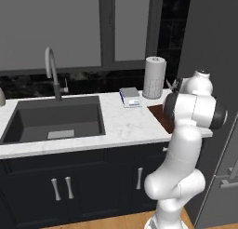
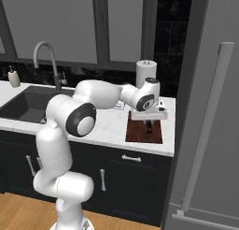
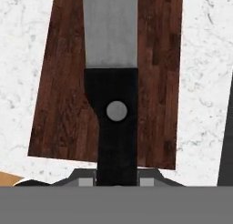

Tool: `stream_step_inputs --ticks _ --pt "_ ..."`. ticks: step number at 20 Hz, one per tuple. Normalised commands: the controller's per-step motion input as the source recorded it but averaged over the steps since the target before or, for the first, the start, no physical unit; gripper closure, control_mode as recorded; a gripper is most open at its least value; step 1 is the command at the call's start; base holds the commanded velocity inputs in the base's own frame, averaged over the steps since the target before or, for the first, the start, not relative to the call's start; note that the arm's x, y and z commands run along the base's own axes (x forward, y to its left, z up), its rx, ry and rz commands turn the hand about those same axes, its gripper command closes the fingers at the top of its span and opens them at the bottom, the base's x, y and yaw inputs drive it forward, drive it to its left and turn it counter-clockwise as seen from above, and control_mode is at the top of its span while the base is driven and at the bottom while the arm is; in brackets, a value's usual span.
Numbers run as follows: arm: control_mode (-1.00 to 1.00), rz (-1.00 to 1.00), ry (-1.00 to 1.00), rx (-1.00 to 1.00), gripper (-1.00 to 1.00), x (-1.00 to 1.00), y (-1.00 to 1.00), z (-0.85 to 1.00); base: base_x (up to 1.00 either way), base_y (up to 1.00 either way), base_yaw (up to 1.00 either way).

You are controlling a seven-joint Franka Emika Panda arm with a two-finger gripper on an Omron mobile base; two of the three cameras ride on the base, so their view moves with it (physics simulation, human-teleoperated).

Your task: Pick up the knife from the drawer and place it on the cutting board. Then place the meat from the plate to the cutting board.

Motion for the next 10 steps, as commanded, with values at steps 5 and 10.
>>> stream_step_inputs --ticks 5,10 --pt "-1.00 0.00 0.09 0.00 1.00 0.01 -0.29 -0.27 0.00 0.00 0.00" --pt "-1.00 0.00 0.14 0.05 1.00 0.24 -0.02 -0.38 0.00 0.00 0.00"
